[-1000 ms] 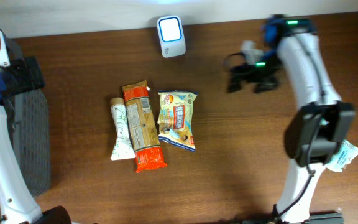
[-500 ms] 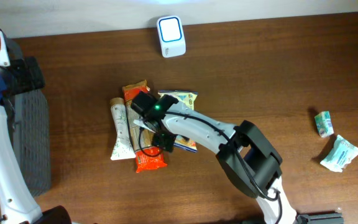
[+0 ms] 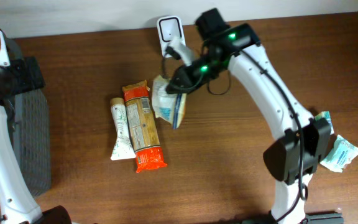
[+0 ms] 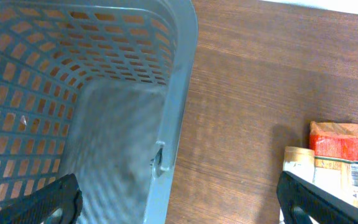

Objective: Scan the item barcode

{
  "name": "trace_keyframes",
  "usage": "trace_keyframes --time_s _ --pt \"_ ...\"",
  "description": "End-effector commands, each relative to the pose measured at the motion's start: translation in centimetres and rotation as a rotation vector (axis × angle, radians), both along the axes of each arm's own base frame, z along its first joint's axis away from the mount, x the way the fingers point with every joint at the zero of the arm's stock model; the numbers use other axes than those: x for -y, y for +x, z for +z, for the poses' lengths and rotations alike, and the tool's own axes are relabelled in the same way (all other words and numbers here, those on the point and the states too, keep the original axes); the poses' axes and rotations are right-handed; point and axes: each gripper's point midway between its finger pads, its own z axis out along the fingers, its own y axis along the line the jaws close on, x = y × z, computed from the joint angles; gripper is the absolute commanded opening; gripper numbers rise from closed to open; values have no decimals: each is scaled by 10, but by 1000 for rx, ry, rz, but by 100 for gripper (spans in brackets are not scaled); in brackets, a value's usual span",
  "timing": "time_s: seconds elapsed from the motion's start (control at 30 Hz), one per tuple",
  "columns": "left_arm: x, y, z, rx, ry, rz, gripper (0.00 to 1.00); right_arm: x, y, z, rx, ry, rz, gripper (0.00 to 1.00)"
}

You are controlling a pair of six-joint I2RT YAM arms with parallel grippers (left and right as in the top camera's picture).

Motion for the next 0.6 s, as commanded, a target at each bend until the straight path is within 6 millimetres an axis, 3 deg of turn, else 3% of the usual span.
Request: trace_keyframes --time_s 0.0,0.07,0.13,0.17,0.2,0.27,0.33,0.37,0.43,0.5,0.53,0.57 --pt "-1 -2 6 11 14 -5 99 13 5 -33 -202 198 -51 4" --pt "-1 -2 6 11 14 -5 99 45 14 -88 -280 177 -154 4" --pt "-1 -2 6 11 14 -5 99 130 30 -153 -284 -102 -355 4" --pt "-1 -2 6 11 14 -5 99 152 35 -161 -272 -164 -401 12" --pt "-1 -2 6 11 14 -5 99 182 41 -170 -259 -243 -463 37" --pt "-1 -2 6 11 14 -5 99 213 46 -174 -259 -275 -531 60" --pt "-1 -2 6 11 14 -5 99 219 43 -171 -284 -278 -542 75" --pt "-1 -2 6 11 14 -5 99 216 38 -163 -299 -283 -522 78" --pt "-1 -2 6 11 14 -5 99 216 41 -141 -262 -366 -487 98" --pt "-1 -2 6 11 14 -5 99 216 52 -118 -204 -440 -495 99" --pt "-1 -2 6 11 14 -5 99 202 58 -106 -167 -437 -474 99" --pt "-1 -2 6 11 14 -5 99 179 53 -108 -164 -441 -428 99"
